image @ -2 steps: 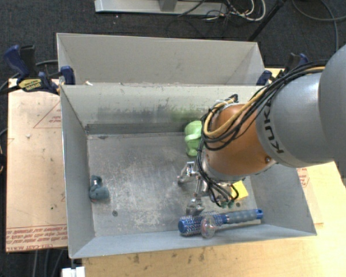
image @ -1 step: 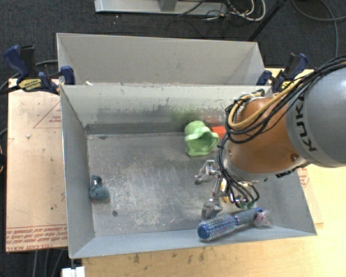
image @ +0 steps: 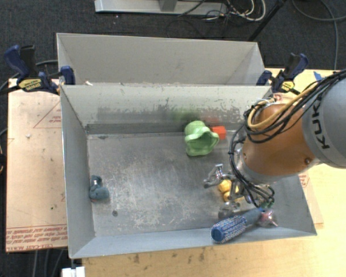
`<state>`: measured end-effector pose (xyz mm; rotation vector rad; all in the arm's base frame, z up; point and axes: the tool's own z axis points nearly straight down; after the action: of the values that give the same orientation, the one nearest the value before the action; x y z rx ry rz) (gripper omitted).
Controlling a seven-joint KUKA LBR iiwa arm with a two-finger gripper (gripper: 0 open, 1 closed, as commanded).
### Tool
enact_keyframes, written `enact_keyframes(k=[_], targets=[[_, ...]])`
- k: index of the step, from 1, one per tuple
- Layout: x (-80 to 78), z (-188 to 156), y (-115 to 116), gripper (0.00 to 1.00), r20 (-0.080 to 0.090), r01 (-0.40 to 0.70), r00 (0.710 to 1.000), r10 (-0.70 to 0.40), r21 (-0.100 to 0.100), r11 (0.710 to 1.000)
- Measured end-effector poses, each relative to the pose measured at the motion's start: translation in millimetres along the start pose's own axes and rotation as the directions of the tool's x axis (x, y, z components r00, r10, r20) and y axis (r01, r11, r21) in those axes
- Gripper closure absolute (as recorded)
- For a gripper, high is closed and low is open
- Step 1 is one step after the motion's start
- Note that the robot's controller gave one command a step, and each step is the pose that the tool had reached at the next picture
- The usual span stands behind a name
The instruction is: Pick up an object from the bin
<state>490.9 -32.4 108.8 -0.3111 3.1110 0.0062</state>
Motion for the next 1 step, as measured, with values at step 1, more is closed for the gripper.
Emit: enact_keyframes(k=[1], targets=[[10.3, -5.2, -39.0, 0.0, -0.008, 0.238, 0.971, -0.238, 0.0, 0.971]])
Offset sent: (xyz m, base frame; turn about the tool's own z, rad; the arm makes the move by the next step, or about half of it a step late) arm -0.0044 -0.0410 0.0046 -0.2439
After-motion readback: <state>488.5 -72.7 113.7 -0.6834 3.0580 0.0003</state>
